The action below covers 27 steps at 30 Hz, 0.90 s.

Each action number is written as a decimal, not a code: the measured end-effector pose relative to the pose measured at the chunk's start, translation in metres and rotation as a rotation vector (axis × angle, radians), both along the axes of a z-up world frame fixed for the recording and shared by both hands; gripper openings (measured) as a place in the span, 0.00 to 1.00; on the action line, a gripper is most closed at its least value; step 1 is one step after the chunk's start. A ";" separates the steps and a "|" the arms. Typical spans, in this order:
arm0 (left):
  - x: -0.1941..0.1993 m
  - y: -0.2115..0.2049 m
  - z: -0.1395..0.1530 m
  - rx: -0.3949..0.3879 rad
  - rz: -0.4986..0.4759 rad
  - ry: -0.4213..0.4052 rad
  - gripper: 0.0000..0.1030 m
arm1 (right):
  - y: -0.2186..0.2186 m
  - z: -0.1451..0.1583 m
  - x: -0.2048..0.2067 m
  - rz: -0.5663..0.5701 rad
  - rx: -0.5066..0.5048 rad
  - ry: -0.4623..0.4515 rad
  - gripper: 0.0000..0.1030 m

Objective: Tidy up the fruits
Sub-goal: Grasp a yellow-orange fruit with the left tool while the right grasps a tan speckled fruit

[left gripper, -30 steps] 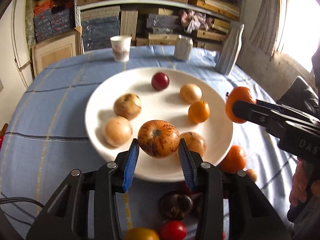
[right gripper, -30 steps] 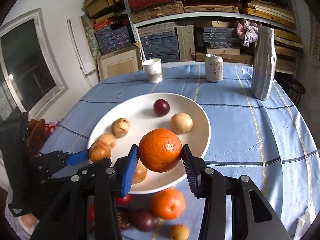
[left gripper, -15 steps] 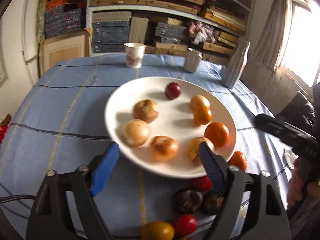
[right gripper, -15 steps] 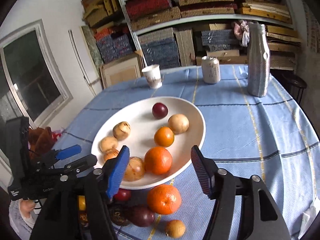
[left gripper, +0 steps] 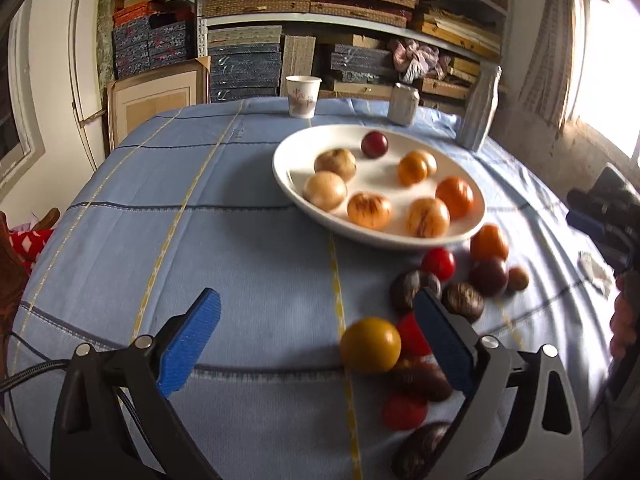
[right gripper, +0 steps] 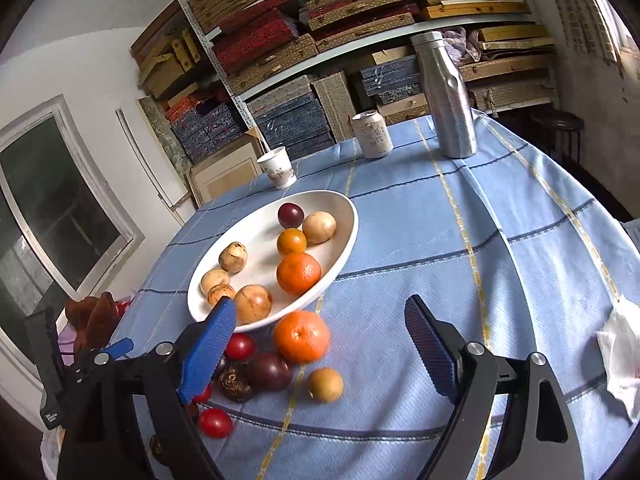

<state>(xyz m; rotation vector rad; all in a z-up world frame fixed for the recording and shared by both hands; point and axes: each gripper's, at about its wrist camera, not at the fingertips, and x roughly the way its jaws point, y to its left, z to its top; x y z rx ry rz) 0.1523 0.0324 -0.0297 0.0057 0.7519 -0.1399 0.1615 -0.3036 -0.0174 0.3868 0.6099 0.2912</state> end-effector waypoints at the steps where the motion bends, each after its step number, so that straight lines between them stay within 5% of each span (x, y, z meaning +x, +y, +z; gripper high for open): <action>1: -0.001 -0.002 -0.003 0.006 -0.008 0.011 0.92 | -0.001 -0.001 -0.001 -0.002 0.004 -0.001 0.86; 6: -0.002 -0.006 -0.012 0.066 -0.002 0.040 0.92 | -0.006 -0.002 -0.003 -0.008 0.012 0.002 0.86; 11: 0.004 0.028 -0.012 0.055 0.145 0.054 0.93 | -0.009 -0.001 -0.006 -0.009 0.021 -0.005 0.86; 16: -0.005 0.088 -0.005 -0.149 0.259 0.042 0.93 | -0.010 0.000 -0.007 -0.009 0.025 -0.014 0.86; 27: -0.014 0.034 -0.017 0.020 0.073 0.060 0.93 | -0.008 -0.001 -0.006 -0.009 0.012 -0.002 0.86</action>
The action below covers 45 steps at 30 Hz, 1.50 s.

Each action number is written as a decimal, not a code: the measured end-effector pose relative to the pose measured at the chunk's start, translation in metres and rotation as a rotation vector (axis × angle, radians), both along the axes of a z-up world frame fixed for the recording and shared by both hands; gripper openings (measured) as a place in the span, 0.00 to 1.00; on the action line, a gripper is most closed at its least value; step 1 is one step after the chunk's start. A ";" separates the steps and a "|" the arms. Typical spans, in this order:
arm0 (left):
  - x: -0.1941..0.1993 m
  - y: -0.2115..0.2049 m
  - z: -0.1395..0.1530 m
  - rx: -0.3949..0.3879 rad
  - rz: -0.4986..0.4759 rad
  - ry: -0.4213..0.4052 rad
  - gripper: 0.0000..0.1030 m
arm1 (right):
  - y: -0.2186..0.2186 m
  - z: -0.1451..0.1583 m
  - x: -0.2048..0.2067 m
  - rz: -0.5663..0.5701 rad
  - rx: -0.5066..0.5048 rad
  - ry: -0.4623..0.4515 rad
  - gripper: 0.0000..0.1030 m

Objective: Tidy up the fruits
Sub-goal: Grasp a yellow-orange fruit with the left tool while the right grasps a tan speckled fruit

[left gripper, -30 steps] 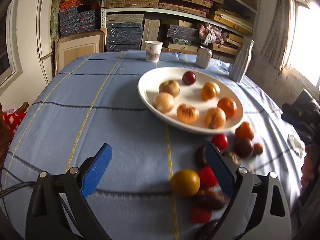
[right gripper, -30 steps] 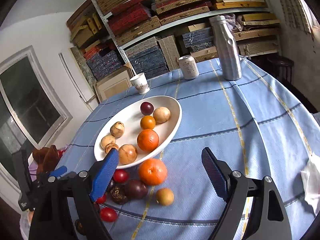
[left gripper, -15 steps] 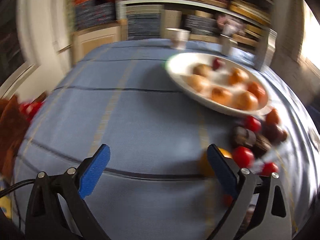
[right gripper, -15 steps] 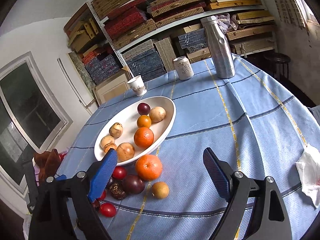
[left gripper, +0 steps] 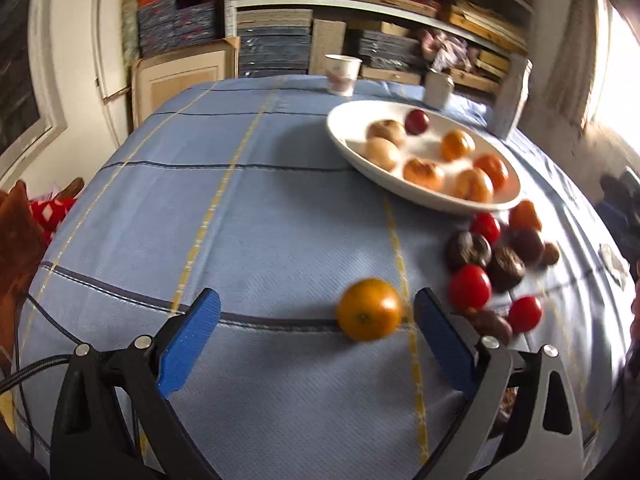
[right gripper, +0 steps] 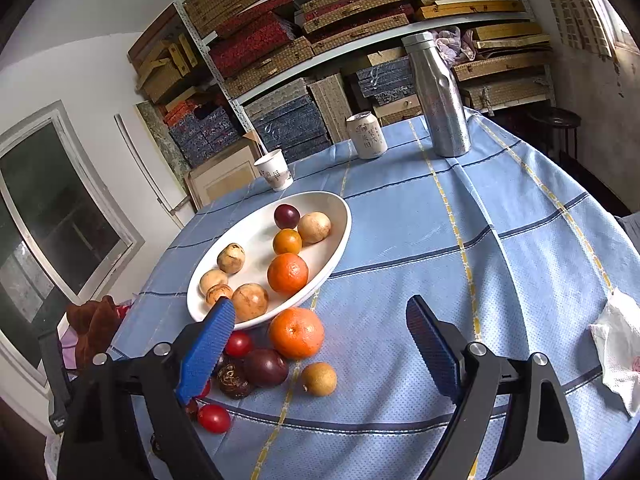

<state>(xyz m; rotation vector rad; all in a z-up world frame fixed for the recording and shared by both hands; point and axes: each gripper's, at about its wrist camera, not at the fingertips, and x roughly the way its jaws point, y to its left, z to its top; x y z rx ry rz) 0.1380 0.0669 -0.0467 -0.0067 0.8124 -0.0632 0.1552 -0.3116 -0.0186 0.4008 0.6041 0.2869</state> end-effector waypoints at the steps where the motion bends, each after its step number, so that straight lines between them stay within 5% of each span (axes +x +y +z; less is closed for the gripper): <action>1: 0.000 -0.002 -0.002 0.007 -0.007 0.010 0.93 | 0.000 0.000 0.000 0.000 0.001 0.001 0.86; 9: 0.008 -0.003 -0.008 -0.019 -0.027 0.036 0.91 | 0.004 -0.001 0.001 0.012 -0.013 0.000 0.86; 20: 0.024 -0.033 -0.017 -0.057 -0.190 0.091 0.47 | 0.011 -0.005 0.003 0.025 -0.040 0.019 0.86; 24: 0.028 -0.040 -0.020 -0.072 -0.219 0.106 0.37 | 0.015 -0.006 0.003 0.034 -0.060 0.023 0.86; 29: 0.028 -0.032 -0.018 -0.093 -0.179 0.095 0.37 | 0.019 -0.010 0.003 0.046 -0.090 0.044 0.86; 31: 0.027 -0.023 -0.015 -0.106 -0.148 0.081 0.37 | 0.024 -0.014 0.000 0.071 -0.120 0.062 0.81; 36: 0.024 -0.011 -0.012 -0.110 -0.103 0.064 0.37 | 0.044 -0.033 -0.001 0.151 -0.220 0.145 0.49; 45: 0.024 -0.012 -0.013 -0.100 -0.108 0.077 0.37 | 0.055 -0.049 0.011 0.161 -0.258 0.209 0.42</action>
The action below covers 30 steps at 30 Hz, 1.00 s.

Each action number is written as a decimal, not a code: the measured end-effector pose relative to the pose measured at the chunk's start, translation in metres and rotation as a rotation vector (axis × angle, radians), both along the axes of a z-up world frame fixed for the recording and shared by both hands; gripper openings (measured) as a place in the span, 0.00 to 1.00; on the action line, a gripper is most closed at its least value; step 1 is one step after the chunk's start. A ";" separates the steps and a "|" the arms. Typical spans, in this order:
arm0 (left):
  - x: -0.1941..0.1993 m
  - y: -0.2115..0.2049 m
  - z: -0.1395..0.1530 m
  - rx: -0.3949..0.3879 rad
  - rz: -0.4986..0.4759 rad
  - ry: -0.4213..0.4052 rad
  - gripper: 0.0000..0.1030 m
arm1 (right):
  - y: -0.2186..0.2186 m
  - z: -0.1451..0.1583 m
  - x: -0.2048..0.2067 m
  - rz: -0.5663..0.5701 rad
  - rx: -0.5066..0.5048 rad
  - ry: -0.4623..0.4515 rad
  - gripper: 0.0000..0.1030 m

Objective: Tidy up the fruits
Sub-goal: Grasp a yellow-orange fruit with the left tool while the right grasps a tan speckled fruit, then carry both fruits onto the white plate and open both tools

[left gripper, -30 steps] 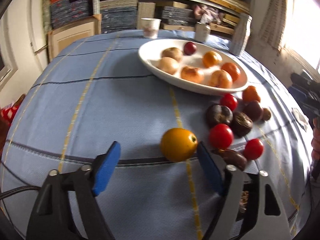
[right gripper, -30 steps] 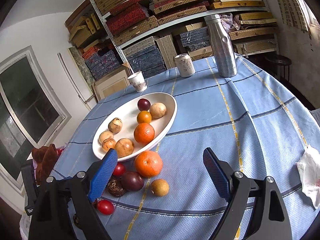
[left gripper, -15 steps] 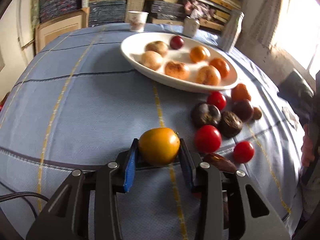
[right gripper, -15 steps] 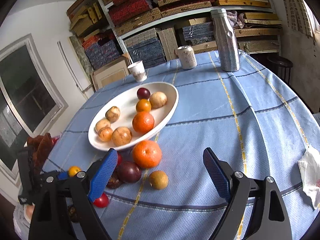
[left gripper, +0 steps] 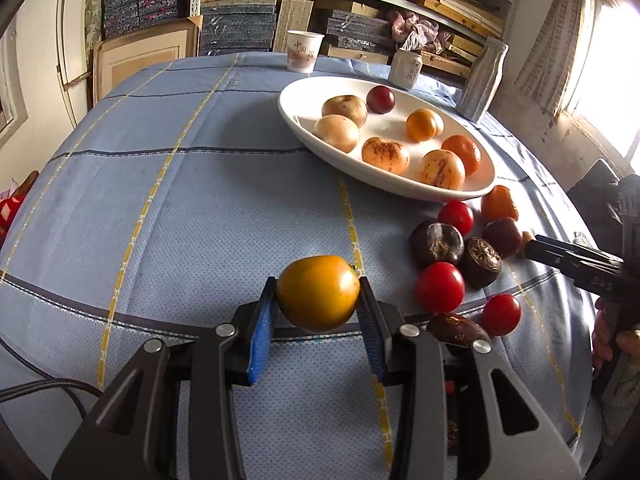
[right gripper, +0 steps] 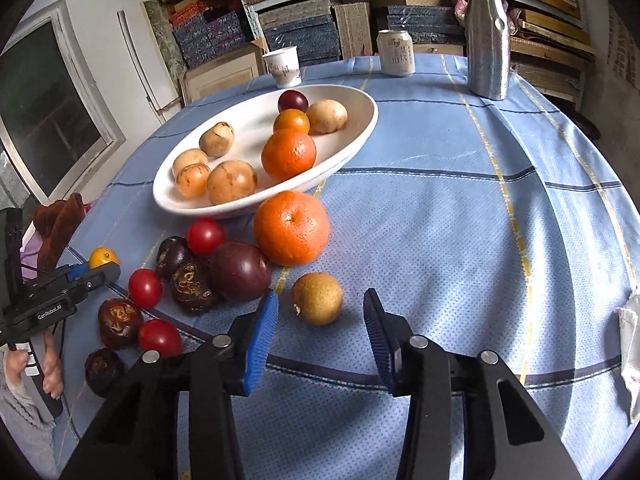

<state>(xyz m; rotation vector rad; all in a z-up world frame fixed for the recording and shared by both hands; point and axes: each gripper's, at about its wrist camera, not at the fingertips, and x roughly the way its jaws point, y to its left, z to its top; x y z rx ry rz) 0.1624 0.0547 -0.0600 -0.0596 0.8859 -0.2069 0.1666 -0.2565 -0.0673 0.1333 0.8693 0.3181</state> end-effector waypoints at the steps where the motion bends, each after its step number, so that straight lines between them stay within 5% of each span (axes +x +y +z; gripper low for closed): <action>1: 0.001 0.000 -0.001 -0.001 -0.003 0.006 0.37 | 0.001 -0.001 0.002 0.004 0.000 0.007 0.40; 4: 0.004 -0.002 -0.005 -0.004 -0.008 0.029 0.37 | 0.004 -0.003 0.004 0.015 -0.007 0.013 0.28; 12: 0.007 0.001 0.006 -0.057 0.007 0.012 0.37 | -0.001 0.010 -0.001 0.014 0.030 -0.034 0.27; 16: 0.027 -0.004 0.046 -0.042 0.014 -0.056 0.37 | -0.012 0.049 -0.001 0.001 0.104 -0.114 0.27; 21: 0.068 -0.034 0.085 -0.026 -0.007 -0.128 0.37 | -0.001 0.100 0.026 -0.001 0.068 -0.201 0.27; 30: 0.128 -0.084 0.033 -0.044 -0.072 0.003 0.37 | 0.042 0.071 0.095 0.003 0.019 -0.141 0.27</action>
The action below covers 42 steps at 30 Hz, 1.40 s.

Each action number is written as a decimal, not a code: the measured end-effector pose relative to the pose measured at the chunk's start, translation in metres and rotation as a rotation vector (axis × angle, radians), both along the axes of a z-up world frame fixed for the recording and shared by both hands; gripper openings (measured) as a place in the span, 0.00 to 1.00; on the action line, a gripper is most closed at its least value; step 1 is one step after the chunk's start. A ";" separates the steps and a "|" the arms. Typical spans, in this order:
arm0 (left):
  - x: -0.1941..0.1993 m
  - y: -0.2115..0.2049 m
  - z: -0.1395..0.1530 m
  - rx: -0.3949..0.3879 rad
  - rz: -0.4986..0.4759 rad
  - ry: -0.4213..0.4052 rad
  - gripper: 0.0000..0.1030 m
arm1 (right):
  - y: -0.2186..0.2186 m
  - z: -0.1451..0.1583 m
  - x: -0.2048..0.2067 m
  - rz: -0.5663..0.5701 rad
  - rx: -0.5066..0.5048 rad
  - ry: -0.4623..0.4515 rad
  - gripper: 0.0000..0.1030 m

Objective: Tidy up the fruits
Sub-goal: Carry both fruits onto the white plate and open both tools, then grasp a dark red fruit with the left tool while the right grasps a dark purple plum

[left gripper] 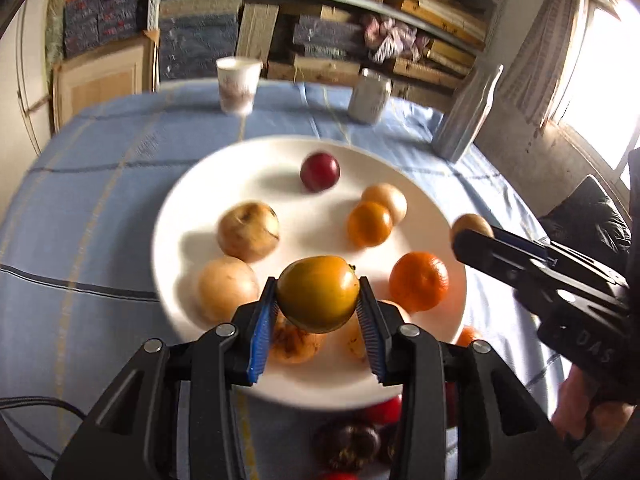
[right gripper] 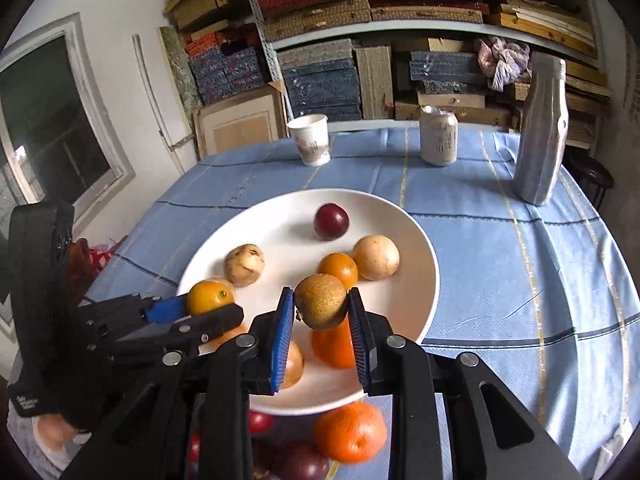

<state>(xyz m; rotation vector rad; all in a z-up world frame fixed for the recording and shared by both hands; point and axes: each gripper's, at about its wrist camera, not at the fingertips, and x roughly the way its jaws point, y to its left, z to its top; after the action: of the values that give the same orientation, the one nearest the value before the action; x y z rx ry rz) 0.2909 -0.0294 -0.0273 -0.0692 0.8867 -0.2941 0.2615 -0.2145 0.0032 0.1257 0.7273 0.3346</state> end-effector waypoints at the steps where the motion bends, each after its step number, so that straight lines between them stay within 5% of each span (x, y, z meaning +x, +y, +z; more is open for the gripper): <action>1: 0.003 -0.001 -0.002 -0.006 -0.005 0.003 0.37 | 0.000 -0.005 0.003 -0.004 -0.003 0.007 0.27; 3: 0.007 -0.001 -0.003 -0.009 -0.010 -0.003 0.43 | 0.001 -0.013 0.008 -0.010 -0.022 0.015 0.27; 6: 0.006 0.001 -0.002 -0.040 -0.017 -0.012 0.68 | 0.000 -0.016 0.010 -0.020 -0.046 -0.017 0.36; 8: 0.004 0.000 0.001 -0.036 -0.019 -0.019 0.68 | -0.002 -0.015 0.009 -0.024 -0.034 -0.034 0.47; 13: -0.012 0.016 0.011 -0.038 0.009 -0.051 0.71 | -0.018 -0.001 -0.010 -0.036 0.036 -0.077 0.53; 15: -0.024 0.027 0.017 -0.025 0.045 -0.080 0.83 | -0.028 0.007 -0.021 -0.051 0.077 -0.100 0.74; 17: -0.035 0.038 0.021 -0.029 0.074 -0.098 0.88 | -0.041 0.013 -0.034 -0.079 0.122 -0.133 0.81; 21: -0.062 0.063 0.017 -0.061 0.125 -0.080 0.90 | -0.053 0.004 -0.050 -0.085 0.149 -0.110 0.82; 27: -0.109 0.071 -0.005 0.022 0.138 -0.059 0.91 | -0.065 -0.022 -0.068 -0.096 0.176 -0.012 0.86; 34: -0.167 0.066 -0.016 0.056 0.058 -0.084 0.93 | -0.080 -0.027 -0.096 -0.132 0.220 -0.031 0.94; 42: -0.172 0.040 -0.015 0.104 -0.046 -0.105 0.94 | -0.088 -0.031 -0.097 -0.144 0.244 -0.012 0.94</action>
<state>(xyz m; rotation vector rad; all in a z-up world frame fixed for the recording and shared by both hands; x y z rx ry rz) 0.1193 0.0104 -0.0427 0.0626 0.7989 -0.2915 0.1649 -0.3023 -0.0276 0.4047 0.6599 0.2856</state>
